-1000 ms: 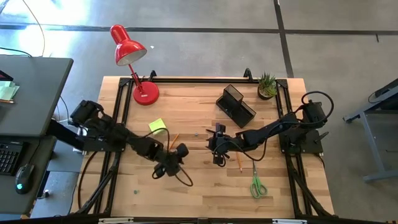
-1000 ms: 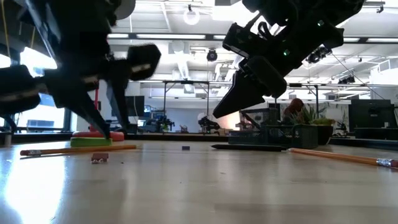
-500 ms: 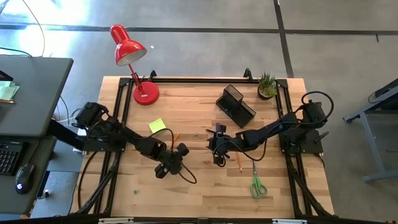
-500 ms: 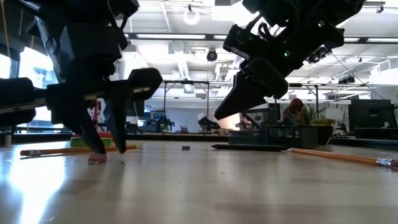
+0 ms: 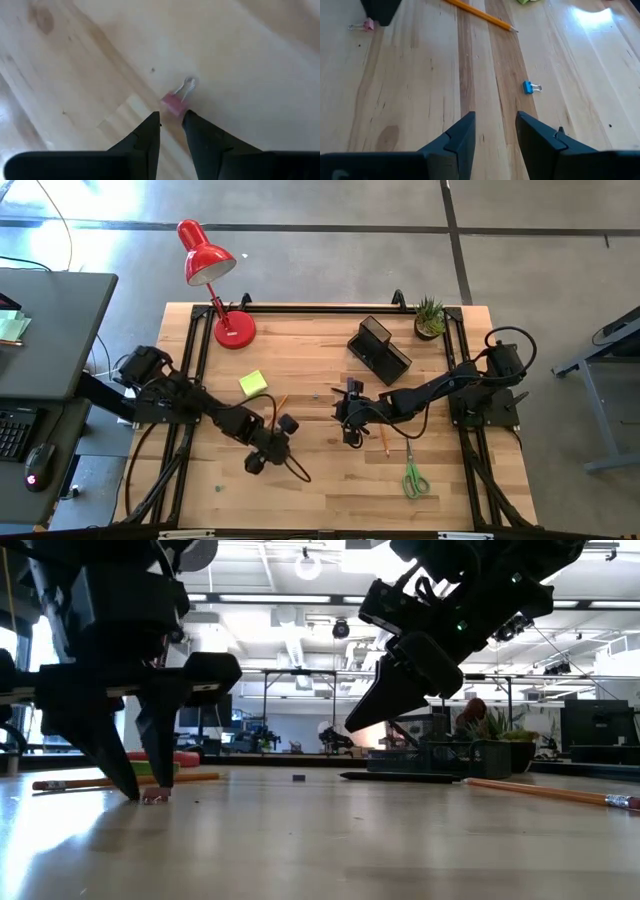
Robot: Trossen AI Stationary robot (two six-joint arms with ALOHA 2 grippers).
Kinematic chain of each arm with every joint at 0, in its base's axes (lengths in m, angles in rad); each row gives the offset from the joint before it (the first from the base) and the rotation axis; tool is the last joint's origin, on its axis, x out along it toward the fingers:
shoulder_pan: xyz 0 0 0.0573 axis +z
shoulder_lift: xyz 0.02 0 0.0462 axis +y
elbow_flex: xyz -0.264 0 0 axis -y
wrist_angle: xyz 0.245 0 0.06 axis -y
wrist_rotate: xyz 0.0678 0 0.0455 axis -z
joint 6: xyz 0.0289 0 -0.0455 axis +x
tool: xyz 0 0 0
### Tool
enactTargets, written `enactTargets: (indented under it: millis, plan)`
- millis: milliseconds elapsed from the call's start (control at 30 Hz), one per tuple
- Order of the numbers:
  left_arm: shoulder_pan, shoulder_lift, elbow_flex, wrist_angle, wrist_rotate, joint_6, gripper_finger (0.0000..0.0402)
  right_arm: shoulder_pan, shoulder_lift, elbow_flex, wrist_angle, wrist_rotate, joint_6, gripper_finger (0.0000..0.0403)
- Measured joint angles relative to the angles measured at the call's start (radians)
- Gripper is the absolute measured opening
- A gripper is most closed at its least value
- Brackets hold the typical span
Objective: Pick and place office supplies into organizer
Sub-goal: Put the pink binder clip into the black desk organizer
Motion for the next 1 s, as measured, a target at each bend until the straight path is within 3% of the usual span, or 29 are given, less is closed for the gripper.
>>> enactTargets:
  millis: [167, 467, 767, 867, 1000]
  plan:
    - [-0.003, 0.005, -0.003, 0.065, 0.051, -0.070, 0.0085, 0.000, 0.000, 0.000, 0.005, 0.004, 0.000, 0.0133]
    - [-0.001, 0.006, -0.003, 0.123, 0.039, -0.020, 0.0085, 0.000, 0.000, 0.000, 0.011, 0.004, 0.000, 0.0133]
    - [-0.001, 0.005, -0.001, 0.172, 0.021, -0.183, 0.0085, 0.000, 0.000, 0.000, 0.011, 0.004, 0.000, 0.0133]
    - [0.000, 0.005, -0.001, 0.166, 0.007, -0.362, 0.0085, 0.000, 0.000, 0.000, 0.010, 0.004, 0.008, 0.0133]
    - [0.000, 0.004, -0.001, 0.167, -0.046, -0.789, 0.0085, 0.000, 0.000, 0.000, 0.007, 0.004, 0.019, 0.0133]
